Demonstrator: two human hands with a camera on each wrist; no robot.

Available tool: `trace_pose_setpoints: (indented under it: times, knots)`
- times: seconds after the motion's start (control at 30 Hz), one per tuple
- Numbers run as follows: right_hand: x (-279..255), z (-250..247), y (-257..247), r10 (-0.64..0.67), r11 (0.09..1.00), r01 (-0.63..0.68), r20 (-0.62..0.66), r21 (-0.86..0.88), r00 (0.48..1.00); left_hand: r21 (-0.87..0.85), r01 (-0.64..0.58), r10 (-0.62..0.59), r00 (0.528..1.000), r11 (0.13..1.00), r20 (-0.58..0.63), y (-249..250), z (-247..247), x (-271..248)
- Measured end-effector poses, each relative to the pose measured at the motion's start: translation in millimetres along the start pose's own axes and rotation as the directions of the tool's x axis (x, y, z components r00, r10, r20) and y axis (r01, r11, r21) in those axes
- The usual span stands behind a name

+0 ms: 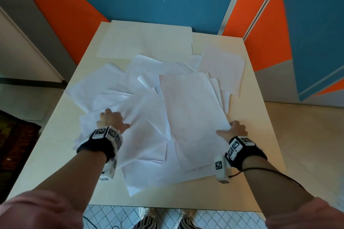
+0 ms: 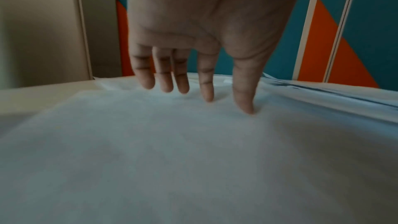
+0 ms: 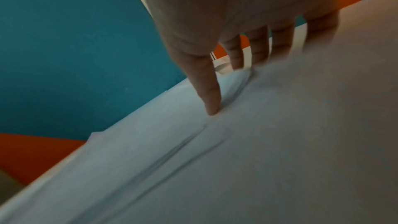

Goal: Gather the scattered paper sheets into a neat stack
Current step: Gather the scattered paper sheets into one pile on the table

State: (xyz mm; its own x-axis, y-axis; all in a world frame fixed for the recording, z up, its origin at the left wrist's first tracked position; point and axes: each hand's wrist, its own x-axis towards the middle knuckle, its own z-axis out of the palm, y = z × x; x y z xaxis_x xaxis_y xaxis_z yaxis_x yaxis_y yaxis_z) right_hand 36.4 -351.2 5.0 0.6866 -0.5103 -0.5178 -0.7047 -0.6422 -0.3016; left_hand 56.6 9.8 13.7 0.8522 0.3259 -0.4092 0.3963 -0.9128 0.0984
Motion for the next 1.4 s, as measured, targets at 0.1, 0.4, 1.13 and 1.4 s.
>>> trace_pose_setpoints:
  times: [0.1,0.4,1.13,1.4]
  knots:
    - [-0.1,1.2,-2.8,-0.078,0.995,0.073,-0.08,-0.068,0.994,0.03,-0.082,0.082,0.997,0.996,-0.012,-10.2,-11.6,19.3]
    - [15.4,7.1,-40.4,-0.103,0.988,0.099,-0.031,-0.117,0.994,0.041,-0.096,0.091,0.989,0.995,0.114,-16.7,-18.3,37.0]
    - [31.6,-2.0,-32.6,-0.429,0.882,0.45,0.158,-0.141,0.889,0.174,-0.265,0.235,0.956,0.949,0.177,7.0,-35.9,64.9]
    - [18.5,23.8,-56.5,-0.432,0.877,0.428,0.031,-0.217,0.901,-0.041,-0.093,0.1,0.973,0.995,0.207,-10.9,-41.4,58.0]
